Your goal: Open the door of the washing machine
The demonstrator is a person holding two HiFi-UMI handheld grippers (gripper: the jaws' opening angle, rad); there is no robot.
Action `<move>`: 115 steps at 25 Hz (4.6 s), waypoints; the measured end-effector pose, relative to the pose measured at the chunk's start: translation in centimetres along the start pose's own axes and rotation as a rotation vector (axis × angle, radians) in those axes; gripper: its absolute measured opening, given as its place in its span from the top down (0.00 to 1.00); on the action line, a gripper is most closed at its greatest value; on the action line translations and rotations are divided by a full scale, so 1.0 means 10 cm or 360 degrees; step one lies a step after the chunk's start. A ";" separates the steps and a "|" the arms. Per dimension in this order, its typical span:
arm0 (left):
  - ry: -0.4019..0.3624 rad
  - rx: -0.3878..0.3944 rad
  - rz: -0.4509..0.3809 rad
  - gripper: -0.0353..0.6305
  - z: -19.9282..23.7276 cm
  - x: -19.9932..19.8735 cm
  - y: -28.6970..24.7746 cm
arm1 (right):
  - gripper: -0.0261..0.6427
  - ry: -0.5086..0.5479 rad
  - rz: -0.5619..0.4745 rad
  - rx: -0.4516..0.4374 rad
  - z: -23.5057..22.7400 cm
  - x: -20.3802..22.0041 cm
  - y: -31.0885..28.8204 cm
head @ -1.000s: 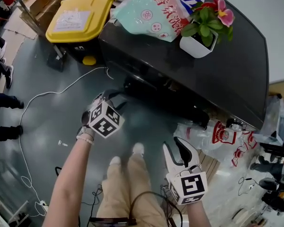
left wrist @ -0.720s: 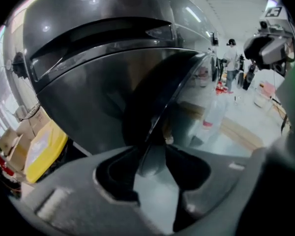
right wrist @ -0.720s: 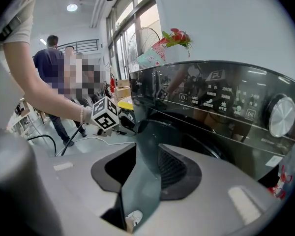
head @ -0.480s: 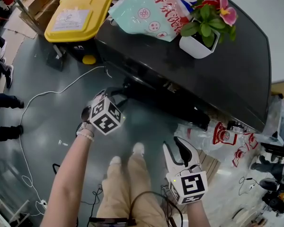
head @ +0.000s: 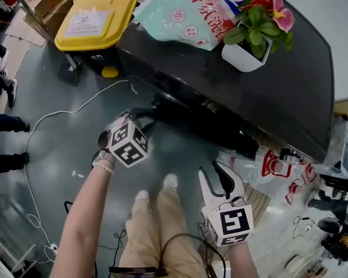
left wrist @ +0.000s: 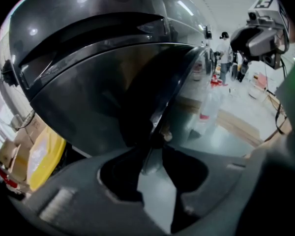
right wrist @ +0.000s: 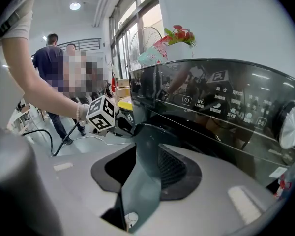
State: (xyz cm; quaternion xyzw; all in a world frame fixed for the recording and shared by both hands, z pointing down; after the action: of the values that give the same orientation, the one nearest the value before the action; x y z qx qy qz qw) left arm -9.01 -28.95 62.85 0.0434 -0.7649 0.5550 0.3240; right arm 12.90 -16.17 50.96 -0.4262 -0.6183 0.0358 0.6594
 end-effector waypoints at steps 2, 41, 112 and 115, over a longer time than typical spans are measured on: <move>0.0020 -0.0003 -0.0007 0.77 -0.02 0.02 0.02 | 0.78 0.0048 0.0003 0.0009 0.01 -0.03 -0.02; 0.0520 -0.0069 -0.0261 0.96 -0.78 0.60 1.69 | 0.72 0.1114 0.0456 -0.0165 0.77 0.08 -0.36; 0.0366 -0.0282 -0.0737 0.96 -1.61 -0.89 3.61 | 0.89 0.0671 0.0097 0.0075 1.05 0.37 2.26; 0.0395 -0.0300 -0.0762 0.96 -1.61 -0.91 3.81 | 0.96 0.0414 -0.0078 0.0108 1.06 0.10 2.40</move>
State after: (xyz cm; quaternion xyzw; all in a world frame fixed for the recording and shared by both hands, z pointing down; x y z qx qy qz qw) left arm -10.85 -2.99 29.45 0.1242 -0.7355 0.3903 0.5396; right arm 15.63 5.08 35.83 -0.3895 -0.5363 -0.0148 0.7486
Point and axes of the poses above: the fingertips, and each gripper's own axes: y backward along the fingers, z to its left, x out of its underside, the point moved 9 cm from there along y, backward along the fingers, and after that the axes turned 4 degrees about -y, right-handed, at the moved point
